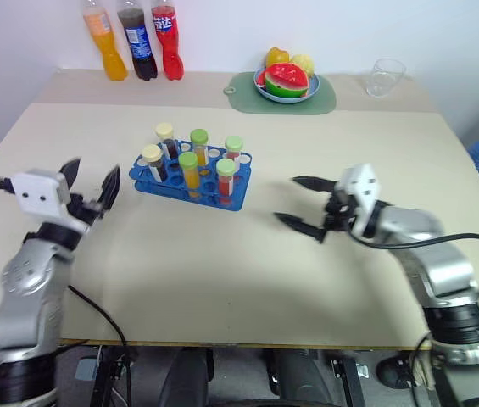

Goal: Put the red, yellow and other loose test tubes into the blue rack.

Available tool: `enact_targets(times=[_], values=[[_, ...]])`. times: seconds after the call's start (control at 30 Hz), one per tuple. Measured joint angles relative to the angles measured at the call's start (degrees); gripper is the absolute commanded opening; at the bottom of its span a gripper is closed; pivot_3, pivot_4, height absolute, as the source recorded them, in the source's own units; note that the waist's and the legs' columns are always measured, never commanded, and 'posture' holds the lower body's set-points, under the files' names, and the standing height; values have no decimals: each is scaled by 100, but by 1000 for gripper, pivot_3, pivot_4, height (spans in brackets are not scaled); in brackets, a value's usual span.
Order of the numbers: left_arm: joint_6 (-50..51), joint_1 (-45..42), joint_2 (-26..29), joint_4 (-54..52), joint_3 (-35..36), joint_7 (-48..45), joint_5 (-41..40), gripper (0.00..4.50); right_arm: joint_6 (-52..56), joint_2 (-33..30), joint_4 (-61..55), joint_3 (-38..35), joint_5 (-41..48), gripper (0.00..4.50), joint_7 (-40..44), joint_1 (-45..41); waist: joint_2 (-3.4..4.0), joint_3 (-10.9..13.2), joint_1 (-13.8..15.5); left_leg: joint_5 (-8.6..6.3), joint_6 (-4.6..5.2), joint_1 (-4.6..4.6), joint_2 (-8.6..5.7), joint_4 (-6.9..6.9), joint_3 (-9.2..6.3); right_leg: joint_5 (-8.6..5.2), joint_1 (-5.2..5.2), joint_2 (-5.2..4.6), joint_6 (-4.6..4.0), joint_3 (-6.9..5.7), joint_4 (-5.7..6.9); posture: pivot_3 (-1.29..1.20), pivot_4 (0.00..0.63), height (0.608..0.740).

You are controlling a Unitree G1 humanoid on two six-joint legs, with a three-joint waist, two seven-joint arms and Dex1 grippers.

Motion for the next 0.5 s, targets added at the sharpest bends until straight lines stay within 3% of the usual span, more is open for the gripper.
enact_targets(times=[0.2, 0.5], values=[[895, 1323, 679, -561, 661, -971, -507, 3630, 31, -788, 682, -609, 72, 4500, 489, 343, 4, 2, -34, -3, 5, 23, 8, -8, 11, -4, 12, 6, -7, 3, -2, 0, 150, 734], [1362, 1456, 533, -964, 887, -931, -603, 3630, -339, -836, 1235, -629, -25, 4500, 660, 342, 6, 3, -38, -3, 5, 50, 18, -9, 14, -6, 36, 22, -10, 14, 0, 0, 150, 734]])
